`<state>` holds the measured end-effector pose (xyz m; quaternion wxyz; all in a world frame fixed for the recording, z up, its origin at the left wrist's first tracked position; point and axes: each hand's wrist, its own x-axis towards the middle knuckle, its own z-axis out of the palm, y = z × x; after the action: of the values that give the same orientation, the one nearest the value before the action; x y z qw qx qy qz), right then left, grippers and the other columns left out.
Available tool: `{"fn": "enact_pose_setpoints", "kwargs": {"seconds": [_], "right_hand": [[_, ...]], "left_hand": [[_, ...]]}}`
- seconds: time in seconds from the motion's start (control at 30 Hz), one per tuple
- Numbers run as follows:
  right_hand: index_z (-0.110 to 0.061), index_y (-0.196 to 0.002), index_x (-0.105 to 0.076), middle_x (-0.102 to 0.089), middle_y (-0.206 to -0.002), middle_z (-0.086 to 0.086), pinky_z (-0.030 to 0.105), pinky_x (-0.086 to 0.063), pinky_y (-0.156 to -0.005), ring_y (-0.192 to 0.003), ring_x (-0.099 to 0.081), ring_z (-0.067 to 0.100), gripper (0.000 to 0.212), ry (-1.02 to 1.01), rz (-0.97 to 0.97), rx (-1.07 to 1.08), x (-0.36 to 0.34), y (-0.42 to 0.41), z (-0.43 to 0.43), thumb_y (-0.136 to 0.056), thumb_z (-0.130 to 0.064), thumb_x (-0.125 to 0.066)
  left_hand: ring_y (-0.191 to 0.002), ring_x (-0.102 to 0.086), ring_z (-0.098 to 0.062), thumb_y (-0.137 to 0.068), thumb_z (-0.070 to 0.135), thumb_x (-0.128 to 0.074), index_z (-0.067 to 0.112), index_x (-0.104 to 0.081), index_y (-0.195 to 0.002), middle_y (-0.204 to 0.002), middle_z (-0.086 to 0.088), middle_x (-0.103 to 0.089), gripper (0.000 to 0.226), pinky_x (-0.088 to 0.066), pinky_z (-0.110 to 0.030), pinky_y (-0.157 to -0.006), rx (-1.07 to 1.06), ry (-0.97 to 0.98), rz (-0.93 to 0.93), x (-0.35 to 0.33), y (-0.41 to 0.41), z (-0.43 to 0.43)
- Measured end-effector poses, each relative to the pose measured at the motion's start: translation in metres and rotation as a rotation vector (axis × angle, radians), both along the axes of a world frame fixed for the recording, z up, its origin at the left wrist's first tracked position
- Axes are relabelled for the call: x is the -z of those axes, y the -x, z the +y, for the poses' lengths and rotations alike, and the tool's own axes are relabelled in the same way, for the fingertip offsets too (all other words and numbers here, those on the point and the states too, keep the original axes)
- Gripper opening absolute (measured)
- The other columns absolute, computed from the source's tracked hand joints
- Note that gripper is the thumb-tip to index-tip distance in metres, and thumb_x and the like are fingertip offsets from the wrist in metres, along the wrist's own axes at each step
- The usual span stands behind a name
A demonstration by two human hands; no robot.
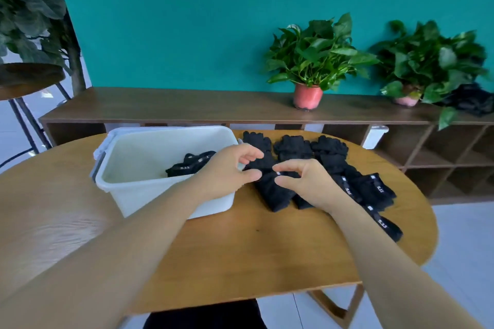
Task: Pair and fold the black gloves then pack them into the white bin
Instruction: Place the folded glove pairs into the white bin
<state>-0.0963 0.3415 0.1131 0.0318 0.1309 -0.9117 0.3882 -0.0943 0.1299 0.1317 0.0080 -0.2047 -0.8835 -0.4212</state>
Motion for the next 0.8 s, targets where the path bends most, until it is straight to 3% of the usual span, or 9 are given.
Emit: {"fn": "enact_pose_setpoints", "kwargs": {"seconds": [0.13,0.2,0.33,0.4,0.5,0.57,0.7,0.8], "right_hand": [[-0.020,-0.121,-0.068,-0.064,-0.113,-0.015,0.000,-0.038,-0.081,-0.111,-0.057,0.000,0.031,0.061,-0.021,0.138,0.030,-0.030,0.042,-0.090,-0.019,-0.069],[-0.018,-0.123,-0.067,-0.064,-0.115,-0.012,0.001,-0.036,-0.081,-0.112,-0.055,0.002,0.032,0.068,-0.020,0.227,0.043,-0.043,0.064,-0.091,-0.018,-0.068],[-0.017,-0.124,-0.067,-0.065,-0.125,-0.003,0.027,-0.039,-0.103,-0.118,-0.056,0.012,0.032,0.015,0.028,0.428,0.074,-0.056,0.103,-0.093,-0.020,-0.066],[-0.022,-0.124,-0.067,-0.064,-0.127,-0.004,0.043,-0.031,-0.112,-0.124,-0.052,0.015,0.030,-0.036,0.044,0.562,0.086,-0.058,0.116,-0.094,-0.024,-0.063],[-0.026,-0.129,-0.063,-0.058,-0.134,-0.001,0.042,-0.009,-0.116,-0.139,-0.033,0.015,0.032,-0.118,0.047,0.724,0.102,-0.058,0.130,-0.097,-0.023,-0.058],[-0.027,-0.132,-0.060,-0.054,-0.139,-0.003,0.046,-0.005,-0.117,-0.144,-0.023,0.014,0.035,-0.115,0.025,0.773,0.113,-0.056,0.136,-0.099,-0.020,-0.053],[-0.022,-0.132,-0.061,-0.051,-0.144,-0.006,0.046,-0.018,-0.118,-0.142,-0.028,0.015,0.038,-0.063,0.005,0.744,0.132,-0.051,0.145,-0.098,-0.008,-0.050],[-0.016,-0.127,-0.065,-0.054,-0.142,-0.004,0.044,-0.028,-0.114,-0.139,-0.032,0.014,0.041,-0.062,0.034,0.713,0.140,-0.055,0.148,-0.095,0.002,-0.048]], "left_hand": [[-0.113,-0.053,0.000,-0.095,0.020,-0.063,0.029,-0.059,-0.127,-0.123,0.017,-0.060,0.034,-0.040,-0.018,-0.092,0.097,0.037,-0.004,0.018,-0.010,0.052],[-0.114,-0.053,0.001,-0.096,0.020,-0.062,0.029,-0.059,-0.128,-0.127,0.016,-0.059,0.034,-0.039,-0.018,-0.093,0.139,0.062,-0.015,0.032,-0.011,0.078],[-0.122,-0.051,-0.003,-0.097,0.021,-0.059,0.028,-0.059,-0.131,-0.133,0.014,-0.057,0.034,-0.040,-0.025,-0.104,0.212,0.083,-0.081,0.063,-0.010,0.127],[-0.127,-0.048,-0.004,-0.098,0.022,-0.057,0.028,-0.058,-0.133,-0.137,0.012,-0.055,0.035,-0.039,-0.030,-0.110,0.243,0.109,-0.097,0.079,-0.007,0.149],[-0.133,-0.043,-0.007,-0.101,0.022,-0.053,0.025,-0.052,-0.139,-0.144,0.011,-0.049,0.039,-0.035,-0.029,-0.113,0.261,0.145,-0.098,0.097,-0.001,0.176],[-0.139,-0.037,-0.009,-0.102,0.021,-0.050,0.023,-0.047,-0.145,-0.151,0.009,-0.042,0.043,-0.029,-0.026,-0.115,0.269,0.169,-0.099,0.106,0.003,0.193],[-0.148,-0.021,-0.015,-0.104,0.021,-0.046,0.023,-0.033,-0.152,-0.162,0.005,-0.023,0.050,-0.019,-0.038,-0.121,0.293,0.269,-0.093,0.119,0.010,0.220],[-0.148,-0.018,-0.016,-0.105,0.021,-0.042,0.026,-0.028,-0.154,-0.161,0.006,-0.024,0.051,-0.016,-0.040,-0.119,0.285,0.419,-0.001,0.127,0.011,0.227]]}}
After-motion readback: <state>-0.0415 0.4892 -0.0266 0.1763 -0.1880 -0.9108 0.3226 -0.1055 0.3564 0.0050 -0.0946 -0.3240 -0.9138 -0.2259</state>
